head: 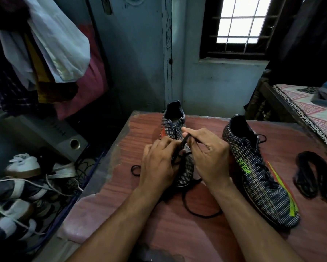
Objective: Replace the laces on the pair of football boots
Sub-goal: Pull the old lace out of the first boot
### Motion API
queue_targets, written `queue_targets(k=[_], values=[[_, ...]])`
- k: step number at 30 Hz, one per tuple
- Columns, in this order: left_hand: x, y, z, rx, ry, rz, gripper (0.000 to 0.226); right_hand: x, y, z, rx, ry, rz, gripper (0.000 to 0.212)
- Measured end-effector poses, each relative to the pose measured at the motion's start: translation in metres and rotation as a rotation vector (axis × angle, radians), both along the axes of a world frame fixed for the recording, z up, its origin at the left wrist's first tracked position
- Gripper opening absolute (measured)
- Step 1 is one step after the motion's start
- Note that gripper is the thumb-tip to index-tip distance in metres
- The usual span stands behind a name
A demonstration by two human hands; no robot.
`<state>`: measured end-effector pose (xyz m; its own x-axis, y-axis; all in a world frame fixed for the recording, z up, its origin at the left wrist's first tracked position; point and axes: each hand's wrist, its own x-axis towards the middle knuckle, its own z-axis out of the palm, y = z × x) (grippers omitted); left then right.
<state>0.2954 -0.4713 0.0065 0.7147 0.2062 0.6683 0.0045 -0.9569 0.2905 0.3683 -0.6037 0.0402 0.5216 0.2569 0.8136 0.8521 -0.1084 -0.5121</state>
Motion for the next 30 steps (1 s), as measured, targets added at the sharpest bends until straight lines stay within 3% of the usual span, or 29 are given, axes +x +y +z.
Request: queue_targets(k=[4,8,15,18,21,27,30], values=[[0.002,0.0,-0.005,-0.052,0.001,-0.074,0.039,0.003,-0.001,-0.003,-0.034,0.134,0.084,0.015],[-0.004,-0.004,-0.001,-0.159,-0.065,-0.039,0.008,0.004,-0.001,-0.006,-0.199,0.209,0.174,0.029],[-0.001,-0.004,0.005,-0.115,-0.188,0.007,0.016,0.012,0.007,-0.027,-0.335,0.126,0.082,0.014],[-0.002,-0.004,0.004,-0.121,-0.149,-0.011,0.013,0.013,0.006,-0.028,-0.287,0.123,0.058,0.007],[0.002,-0.007,0.007,-0.224,-0.072,0.042,0.016,0.016,0.001,-0.03,-0.242,0.121,0.059,0.006],[0.01,-0.014,0.007,-0.236,0.08,0.006,0.023,0.019,-0.008,-0.028,-0.24,0.178,0.103,0.01],[0.01,-0.005,0.001,-0.292,0.044,-0.051,0.025,0.018,-0.006,-0.029,-0.254,0.145,0.085,0.011]])
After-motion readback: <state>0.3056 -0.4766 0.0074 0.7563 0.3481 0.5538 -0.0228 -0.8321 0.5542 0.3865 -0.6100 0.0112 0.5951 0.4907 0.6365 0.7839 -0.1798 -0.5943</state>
